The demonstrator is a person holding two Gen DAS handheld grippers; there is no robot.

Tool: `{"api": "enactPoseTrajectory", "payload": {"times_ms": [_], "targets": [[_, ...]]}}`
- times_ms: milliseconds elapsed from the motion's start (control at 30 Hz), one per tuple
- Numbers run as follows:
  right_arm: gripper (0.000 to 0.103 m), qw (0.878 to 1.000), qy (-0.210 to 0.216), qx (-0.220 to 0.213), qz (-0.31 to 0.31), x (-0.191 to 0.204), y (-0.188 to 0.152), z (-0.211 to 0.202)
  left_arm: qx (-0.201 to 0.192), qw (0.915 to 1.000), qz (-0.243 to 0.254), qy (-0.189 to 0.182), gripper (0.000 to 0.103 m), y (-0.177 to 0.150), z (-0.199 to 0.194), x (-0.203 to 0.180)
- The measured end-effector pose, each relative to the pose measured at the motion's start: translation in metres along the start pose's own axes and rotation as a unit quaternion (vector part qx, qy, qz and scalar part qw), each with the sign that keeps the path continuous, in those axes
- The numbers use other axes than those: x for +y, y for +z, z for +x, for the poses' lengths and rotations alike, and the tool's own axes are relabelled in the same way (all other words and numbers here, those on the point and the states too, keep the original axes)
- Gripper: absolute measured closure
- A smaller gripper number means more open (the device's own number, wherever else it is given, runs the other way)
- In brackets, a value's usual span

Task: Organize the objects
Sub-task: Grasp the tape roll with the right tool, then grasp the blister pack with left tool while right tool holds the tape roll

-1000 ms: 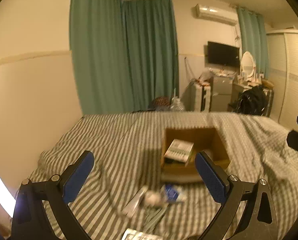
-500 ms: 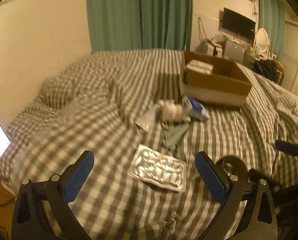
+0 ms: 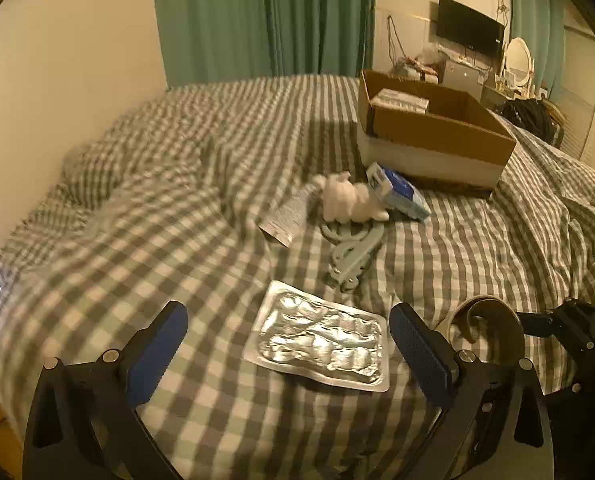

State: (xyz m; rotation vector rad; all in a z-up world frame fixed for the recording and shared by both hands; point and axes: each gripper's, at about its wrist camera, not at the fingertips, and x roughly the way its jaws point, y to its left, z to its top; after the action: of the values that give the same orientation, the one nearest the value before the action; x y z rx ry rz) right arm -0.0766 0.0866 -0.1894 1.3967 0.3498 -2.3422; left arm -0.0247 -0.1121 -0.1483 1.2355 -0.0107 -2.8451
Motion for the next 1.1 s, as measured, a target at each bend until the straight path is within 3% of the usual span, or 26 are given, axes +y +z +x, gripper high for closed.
{"api": "enactPoseTrajectory", "payload": {"times_ms": [133,367,433,633,800,833,867,933,1100], "targets": [[0.021,0.999,-0.029,-0.029,-0.025,-0.012,0.006,-0.019,0.025,0.9996,0.010,-0.001,0.000,-0.002,0.017,-0.010],[0.021,0.997,-0.044,-0.063,0.032,-0.069,0.010,-0.043,0.077,0.9955,0.054,0.004,0.000,-0.007,0.055,-0.038],[0.021,0.997,-0.037,-0.060,0.042,-0.077,0.008,-0.039,0.090,0.9933,0.069,0.023,0.000,-0.009,0.067,-0.042],[0.020,0.997,-0.007,-0.062,0.049,-0.081,0.002,-0.036,0.105,0.9931,0.048,0.015,0.001,-0.005,0.082,-0.036],[0.020,0.996,0.000,-0.076,0.054,-0.083,-0.002,-0.046,0.103,0.9938,0.041,0.002,0.030,-0.006,0.068,-0.030],[0.020,0.996,-0.002,-0.078,0.053,-0.083,-0.003,-0.048,0.104,0.9937,0.041,-0.003,0.038,-0.006,0.064,-0.028],[0.020,0.995,-0.005,-0.081,0.053,-0.081,-0.003,-0.049,0.103,0.9938,0.042,-0.007,0.057,-0.007,0.059,-0.026],[0.020,0.995,-0.009,-0.087,0.050,-0.079,-0.004,-0.054,0.107,0.9933,0.035,-0.026,0.070,-0.007,0.052,-0.021],[0.020,0.994,-0.009,-0.103,0.040,-0.072,-0.006,-0.067,0.083,0.9949,0.048,-0.032,0.092,-0.007,0.030,-0.031]]}}
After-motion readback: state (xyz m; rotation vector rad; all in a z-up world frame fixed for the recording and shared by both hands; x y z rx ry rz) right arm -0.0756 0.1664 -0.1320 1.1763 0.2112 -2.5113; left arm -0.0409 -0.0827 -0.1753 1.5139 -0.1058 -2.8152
